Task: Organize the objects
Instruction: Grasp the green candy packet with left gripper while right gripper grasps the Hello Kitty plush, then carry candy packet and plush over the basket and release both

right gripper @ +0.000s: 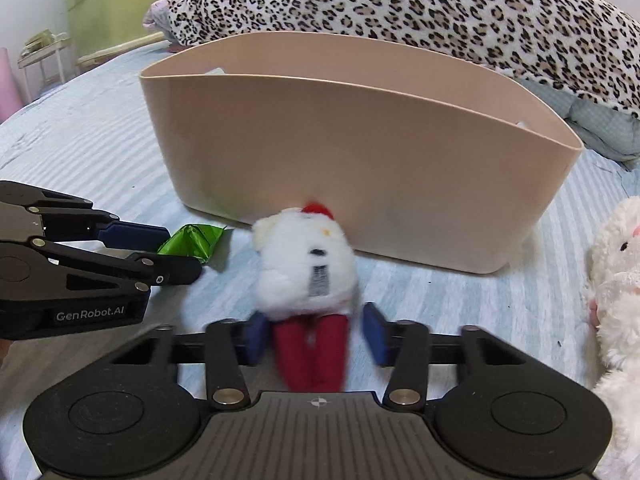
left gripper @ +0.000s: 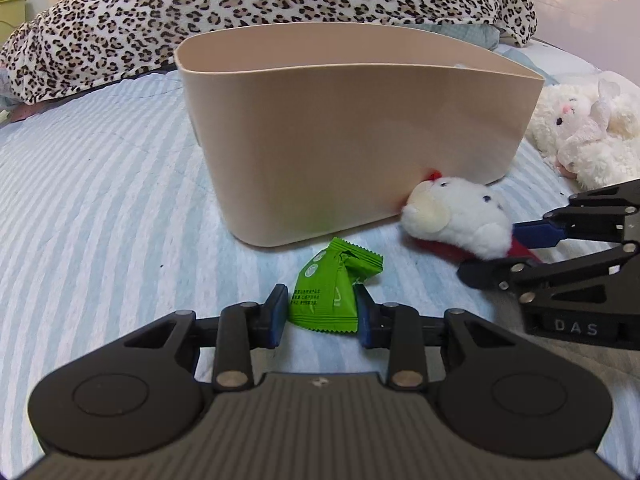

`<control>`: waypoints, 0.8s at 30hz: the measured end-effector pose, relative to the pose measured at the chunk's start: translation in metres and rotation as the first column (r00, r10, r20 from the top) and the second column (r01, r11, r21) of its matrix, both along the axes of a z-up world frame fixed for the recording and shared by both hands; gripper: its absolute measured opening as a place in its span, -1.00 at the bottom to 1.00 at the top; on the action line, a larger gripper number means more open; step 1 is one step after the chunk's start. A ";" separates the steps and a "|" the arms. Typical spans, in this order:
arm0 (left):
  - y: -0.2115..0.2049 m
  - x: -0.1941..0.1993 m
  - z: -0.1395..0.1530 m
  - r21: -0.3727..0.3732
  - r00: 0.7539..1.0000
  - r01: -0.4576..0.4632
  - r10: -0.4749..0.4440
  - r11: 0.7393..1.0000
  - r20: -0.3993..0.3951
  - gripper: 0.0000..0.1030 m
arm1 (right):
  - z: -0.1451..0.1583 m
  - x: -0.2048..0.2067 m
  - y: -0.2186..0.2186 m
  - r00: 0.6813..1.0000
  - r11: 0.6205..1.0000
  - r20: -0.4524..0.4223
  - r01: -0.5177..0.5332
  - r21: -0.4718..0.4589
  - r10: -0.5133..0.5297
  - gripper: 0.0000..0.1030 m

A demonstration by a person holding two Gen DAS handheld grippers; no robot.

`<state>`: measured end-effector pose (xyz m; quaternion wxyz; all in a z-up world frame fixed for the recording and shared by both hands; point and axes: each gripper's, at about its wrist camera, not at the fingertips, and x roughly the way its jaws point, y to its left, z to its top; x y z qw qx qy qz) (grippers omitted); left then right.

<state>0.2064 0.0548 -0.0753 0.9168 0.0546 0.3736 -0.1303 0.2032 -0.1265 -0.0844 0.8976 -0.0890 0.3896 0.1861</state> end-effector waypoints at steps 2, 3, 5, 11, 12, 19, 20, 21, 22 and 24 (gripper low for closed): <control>0.000 -0.003 0.002 0.004 1.000 -0.001 0.001 1.000 0.006 -0.29 | 0.001 -0.005 -0.001 1.000 1.000 0.018 0.005 -0.016 -0.005 -0.38; 0.001 -0.006 0.003 0.006 1.000 -0.002 0.002 1.000 0.015 -0.29 | 0.001 -0.008 -0.001 1.000 1.000 0.026 0.006 -0.024 -0.005 -0.40; 0.002 -0.011 0.005 0.000 1.000 -0.008 0.008 1.000 0.022 -0.29 | 0.003 -0.012 -0.003 0.999 1.000 0.038 0.009 -0.028 -0.008 -0.42; -0.001 -0.030 0.017 0.009 0.999 0.003 -0.003 1.000 0.051 -0.30 | 0.016 -0.027 -0.020 0.996 1.000 0.082 0.016 0.003 -0.016 -0.43; -0.002 -0.034 0.020 0.008 0.998 0.005 -0.005 1.000 0.062 -0.30 | 0.020 -0.030 -0.024 0.996 1.000 0.091 0.016 0.009 -0.016 -0.43; -0.010 -0.052 0.059 0.018 0.983 0.022 -0.025 1.000 0.181 -0.30 | 0.059 -0.046 -0.041 0.983 0.996 0.180 0.025 0.081 -0.039 -0.43; -0.011 -0.053 0.066 0.023 0.979 0.022 -0.026 0.999 0.201 -0.30 | 0.065 -0.047 -0.043 0.979 0.996 0.197 0.028 0.089 -0.045 -0.43; -0.013 -0.053 0.073 0.027 0.975 0.021 -0.027 0.999 0.220 -0.30 | 0.073 -0.047 -0.045 0.974 0.995 0.219 0.033 0.098 -0.054 -0.43; -0.014 -0.051 0.080 0.030 0.971 0.019 -0.025 0.999 0.238 -0.30 | 0.080 -0.046 -0.047 0.969 0.993 0.237 0.039 0.108 -0.064 -0.43; -0.016 -0.047 0.092 0.031 0.962 0.011 -0.019 0.999 0.273 -0.29 | 0.093 -0.043 -0.054 0.958 0.990 0.273 0.053 0.133 -0.088 -0.43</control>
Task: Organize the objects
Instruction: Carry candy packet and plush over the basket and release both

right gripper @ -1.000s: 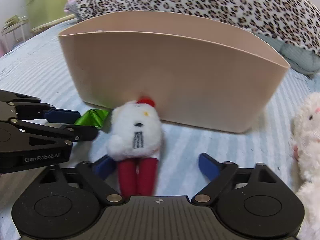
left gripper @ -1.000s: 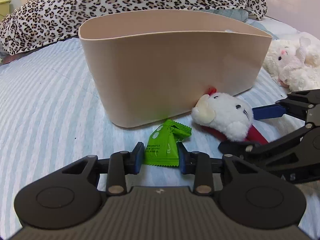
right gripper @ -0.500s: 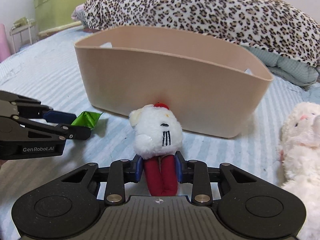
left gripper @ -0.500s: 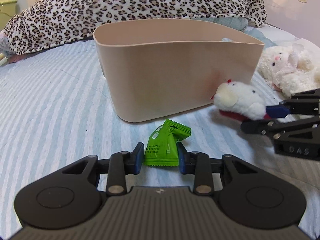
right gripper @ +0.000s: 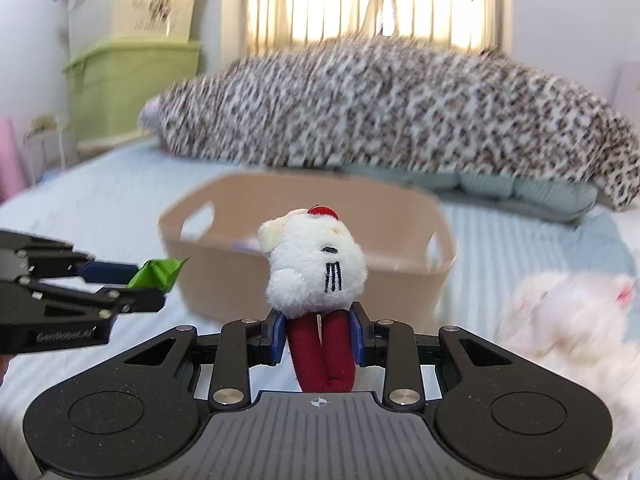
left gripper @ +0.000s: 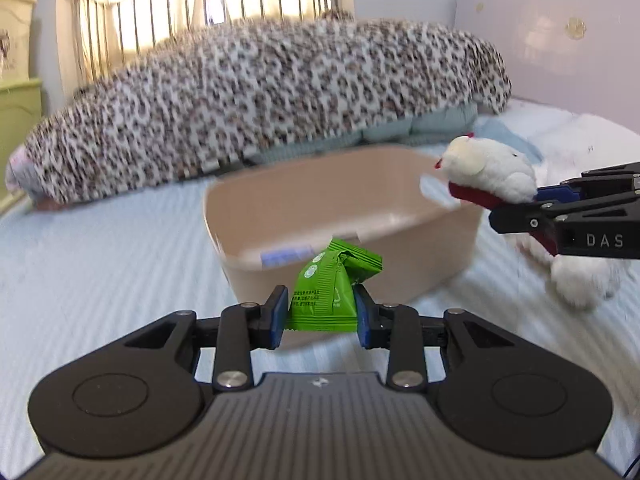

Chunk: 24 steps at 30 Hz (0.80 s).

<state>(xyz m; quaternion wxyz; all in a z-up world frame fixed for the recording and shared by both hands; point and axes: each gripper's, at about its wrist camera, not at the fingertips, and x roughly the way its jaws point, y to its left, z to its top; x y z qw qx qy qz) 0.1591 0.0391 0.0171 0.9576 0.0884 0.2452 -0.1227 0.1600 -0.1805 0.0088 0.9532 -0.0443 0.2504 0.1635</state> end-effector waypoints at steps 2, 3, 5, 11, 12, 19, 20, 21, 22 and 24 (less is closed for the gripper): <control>-0.002 0.007 0.012 0.000 1.000 -0.005 0.005 1.000 0.026 -0.30 | 0.012 0.006 -0.005 0.999 1.000 0.028 0.019 0.018 -0.019 -0.43; -0.004 0.012 0.018 -0.001 0.999 -0.007 0.007 1.000 0.037 -0.29 | 0.019 0.009 -0.006 0.999 0.999 0.042 0.027 0.022 -0.028 -0.43; -0.009 0.023 0.027 0.000 0.998 -0.016 0.016 1.000 0.055 -0.29 | 0.028 0.019 -0.008 0.997 0.999 0.064 0.041 0.013 -0.042 -0.43; -0.027 0.066 0.039 0.006 0.995 -0.053 0.052 0.999 0.082 -0.29 | 0.052 0.062 -0.001 0.990 0.996 0.108 0.088 -0.001 -0.087 -0.43; -0.031 0.074 0.039 0.014 0.995 -0.064 0.063 0.998 0.078 -0.30 | 0.054 0.070 0.001 0.990 0.995 0.105 0.098 0.003 -0.098 -0.43; -0.044 0.131 0.027 0.073 0.988 -0.155 0.156 0.985 -0.003 -0.30 | 0.043 0.113 0.007 0.987 0.988 0.064 0.153 -0.032 -0.151 -0.43; -0.046 0.140 0.024 0.083 0.984 -0.172 0.175 0.982 -0.023 -0.30 | 0.039 0.118 0.008 0.986 0.987 0.055 0.157 -0.042 -0.155 -0.43; -0.048 0.146 0.020 0.092 0.982 -0.182 0.186 0.979 -0.041 -0.30 | 0.033 0.122 0.009 0.986 0.985 0.040 0.164 -0.051 -0.162 -0.43; -0.050 0.150 0.016 0.101 0.980 -0.183 0.190 0.978 -0.061 -0.30 | 0.027 0.125 0.010 0.985 0.984 0.028 0.170 -0.053 -0.168 -0.43; -0.055 0.158 0.008 0.130 0.977 -0.175 0.188 0.976 -0.097 -0.29 | 0.016 0.129 0.013 0.984 0.982 -0.008 0.180 -0.051 -0.181 -0.43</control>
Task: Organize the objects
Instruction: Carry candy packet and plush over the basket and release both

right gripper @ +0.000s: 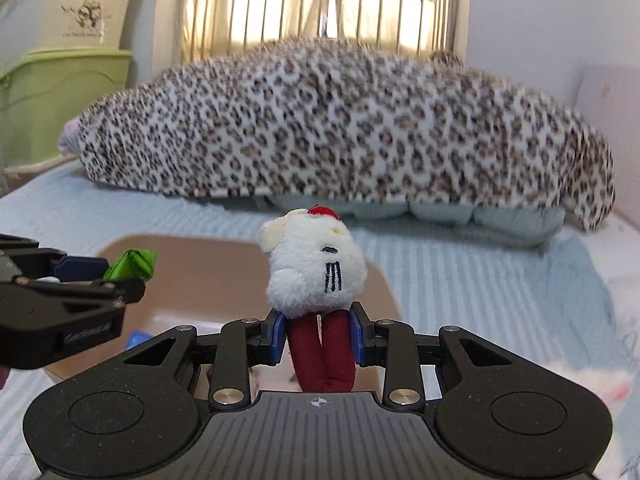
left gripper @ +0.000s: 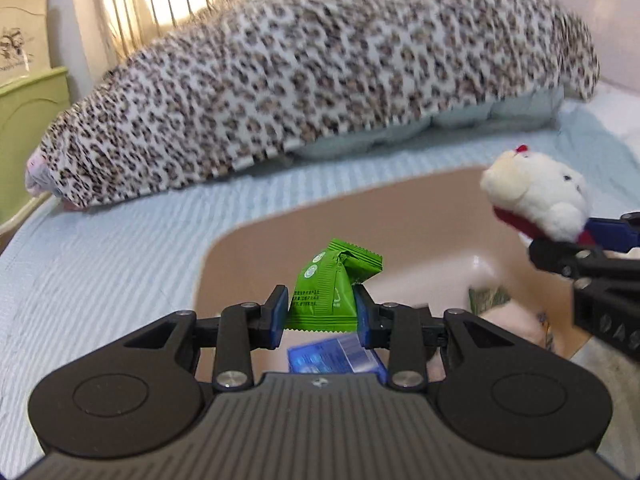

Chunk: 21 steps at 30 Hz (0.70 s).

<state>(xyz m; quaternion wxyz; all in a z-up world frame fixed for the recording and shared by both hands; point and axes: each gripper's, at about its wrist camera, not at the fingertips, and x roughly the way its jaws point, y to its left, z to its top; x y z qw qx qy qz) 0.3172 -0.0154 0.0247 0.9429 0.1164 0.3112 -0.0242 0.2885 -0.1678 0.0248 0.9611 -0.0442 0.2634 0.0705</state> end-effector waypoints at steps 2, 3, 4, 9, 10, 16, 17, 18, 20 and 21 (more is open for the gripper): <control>-0.003 0.001 -0.009 0.029 1.000 0.001 0.000 1.000 -0.030 -0.29 | -0.013 0.005 0.004 0.999 1.000 -0.051 0.005 0.003 -0.005 -0.43; -0.005 0.002 -0.012 0.032 0.999 0.010 -0.009 0.999 -0.041 -0.28 | -0.018 0.007 0.006 0.997 1.000 -0.071 0.006 -0.004 -0.006 -0.43; -0.004 0.001 -0.014 0.028 0.999 0.015 -0.014 0.999 -0.045 -0.26 | -0.023 0.011 0.009 0.995 1.000 -0.096 0.009 -0.015 -0.011 -0.42; -0.001 -0.007 -0.004 0.026 0.999 -0.009 0.009 1.000 -0.035 0.41 | -0.034 0.011 0.015 0.988 0.999 -0.157 0.007 -0.035 -0.013 -0.10; -0.001 -0.012 0.001 0.028 1.000 -0.009 0.010 1.000 -0.018 0.54 | -0.033 0.008 0.014 0.989 0.999 -0.150 0.008 -0.031 -0.012 0.00; 0.002 -0.038 0.017 -0.004 0.999 -0.026 0.026 1.000 -0.020 0.63 | -0.008 -0.021 0.005 0.996 1.000 -0.091 0.014 -0.010 -0.015 0.50; 0.003 -0.043 0.019 -0.013 0.999 -0.029 0.029 0.999 -0.016 0.63 | -0.004 -0.026 0.004 0.996 1.000 -0.086 0.013 -0.016 -0.014 0.51; 0.003 -0.049 0.021 -0.017 1.000 -0.028 0.027 0.999 -0.014 0.63 | 0.000 -0.033 0.003 0.997 1.000 -0.078 0.011 -0.022 -0.013 0.53; 0.003 -0.061 0.026 -0.022 0.999 -0.031 0.031 0.999 -0.010 0.63 | 0.008 -0.047 0.002 0.998 1.000 -0.068 0.007 -0.027 -0.009 0.58; 0.003 -0.068 0.028 -0.028 0.999 -0.034 0.034 0.999 -0.007 0.64 | 0.013 -0.055 0.001 0.998 1.000 -0.065 0.008 -0.025 -0.009 0.64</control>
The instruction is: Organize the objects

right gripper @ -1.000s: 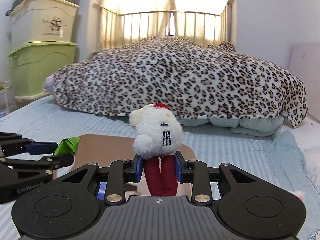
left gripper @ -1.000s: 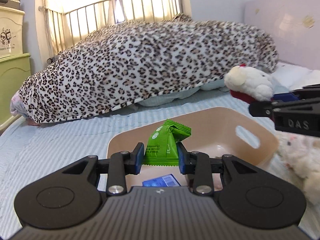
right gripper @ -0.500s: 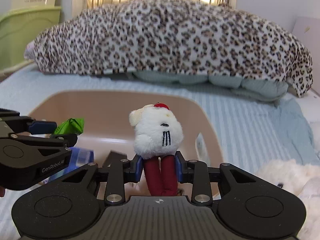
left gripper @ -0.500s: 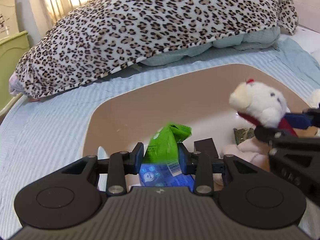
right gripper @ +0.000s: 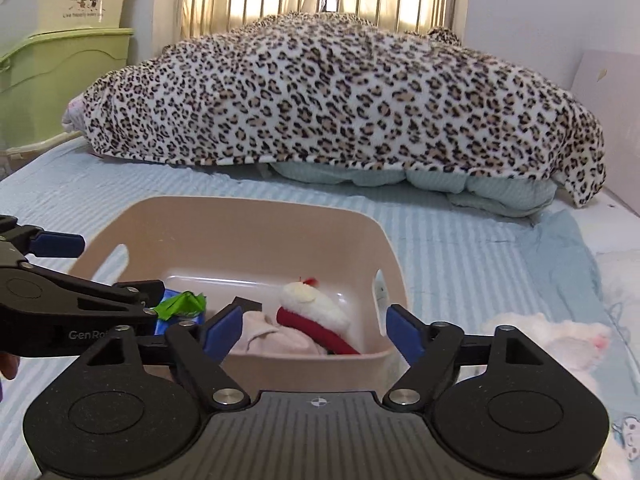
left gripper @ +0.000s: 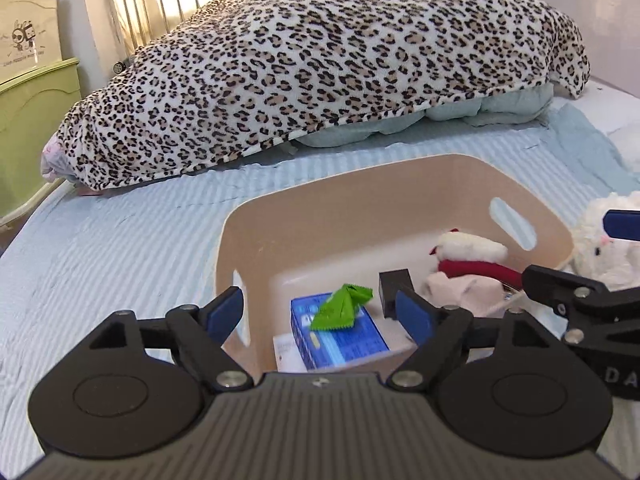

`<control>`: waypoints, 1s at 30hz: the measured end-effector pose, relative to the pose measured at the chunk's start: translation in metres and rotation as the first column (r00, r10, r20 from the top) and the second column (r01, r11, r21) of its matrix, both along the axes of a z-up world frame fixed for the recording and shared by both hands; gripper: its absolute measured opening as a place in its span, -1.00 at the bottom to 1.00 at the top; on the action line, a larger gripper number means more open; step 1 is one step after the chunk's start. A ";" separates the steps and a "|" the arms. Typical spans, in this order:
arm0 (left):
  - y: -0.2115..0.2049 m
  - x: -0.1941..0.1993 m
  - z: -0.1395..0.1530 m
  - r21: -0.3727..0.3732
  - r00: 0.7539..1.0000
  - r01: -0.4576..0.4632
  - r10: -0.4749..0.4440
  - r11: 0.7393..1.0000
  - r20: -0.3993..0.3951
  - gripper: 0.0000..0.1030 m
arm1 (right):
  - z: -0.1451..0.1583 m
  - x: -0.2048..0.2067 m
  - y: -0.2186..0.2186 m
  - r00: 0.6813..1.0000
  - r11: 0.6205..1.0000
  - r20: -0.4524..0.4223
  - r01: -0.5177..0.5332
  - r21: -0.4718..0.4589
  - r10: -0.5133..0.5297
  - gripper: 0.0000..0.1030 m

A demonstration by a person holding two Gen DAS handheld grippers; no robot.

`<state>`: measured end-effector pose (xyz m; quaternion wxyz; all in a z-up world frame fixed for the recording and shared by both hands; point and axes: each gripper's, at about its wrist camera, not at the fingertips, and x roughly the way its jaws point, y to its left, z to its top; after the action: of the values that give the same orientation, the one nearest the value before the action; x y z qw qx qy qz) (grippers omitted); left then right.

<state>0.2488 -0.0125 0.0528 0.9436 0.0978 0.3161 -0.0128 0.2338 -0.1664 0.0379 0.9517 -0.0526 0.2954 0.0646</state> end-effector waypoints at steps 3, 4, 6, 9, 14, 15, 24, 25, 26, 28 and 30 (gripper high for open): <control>0.000 -0.023 0.008 -0.031 1.000 -0.004 0.004 1.000 0.002 0.73 | 0.012 -0.020 -0.002 1.000 1.000 0.010 0.001 0.004 -0.001 0.68; 0.000 -0.030 0.010 -0.039 1.000 -0.004 0.004 0.999 0.000 0.73 | 0.016 -0.028 -0.001 1.000 1.000 0.010 0.000 0.002 0.000 0.69; 0.000 -0.044 0.014 -0.041 1.000 0.000 0.000 0.999 0.003 0.73 | 0.021 -0.041 -0.002 1.000 1.000 0.008 0.004 -0.001 -0.004 0.71; -0.002 -0.065 0.020 -0.044 1.000 0.005 -0.004 0.999 0.002 0.73 | 0.025 -0.062 -0.004 1.000 1.000 0.001 0.014 -0.006 -0.014 0.76; 0.002 -0.101 0.024 -0.079 1.000 -0.012 0.012 0.997 -0.003 0.73 | 0.031 -0.095 -0.012 0.999 0.999 0.003 0.033 -0.002 -0.033 0.80; 0.003 -0.108 0.024 -0.088 1.000 -0.017 0.016 0.996 -0.008 0.73 | 0.032 -0.101 -0.014 0.999 0.999 0.003 0.037 0.004 -0.037 0.83; 0.004 -0.171 0.026 -0.082 1.000 -0.016 0.018 0.997 0.013 0.73 | 0.039 -0.156 -0.019 0.999 0.999 -0.003 0.032 0.016 -0.032 0.88; 0.005 -0.177 0.025 -0.085 1.000 -0.015 0.016 0.996 0.014 0.73 | 0.039 -0.163 -0.020 1.000 0.999 -0.005 0.026 0.026 -0.026 0.90; 0.007 -0.183 0.024 -0.086 1.000 -0.018 0.020 0.996 0.015 0.73 | 0.040 -0.168 -0.021 1.000 0.999 -0.007 0.022 0.032 -0.022 0.90; 0.010 -0.196 0.022 -0.088 0.999 -0.034 0.036 0.995 0.021 0.73 | 0.039 -0.182 -0.020 1.000 0.999 -0.005 0.015 0.036 -0.015 0.90; 0.014 -0.208 0.021 -0.099 0.998 -0.047 0.050 0.994 0.025 0.73 | 0.039 -0.193 -0.019 1.000 0.999 0.002 0.005 0.032 -0.005 0.91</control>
<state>0.0409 0.0012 0.0736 0.9516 0.0438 0.3041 -0.0042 0.0404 -0.1851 0.0771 0.9529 -0.0367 0.2934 0.0670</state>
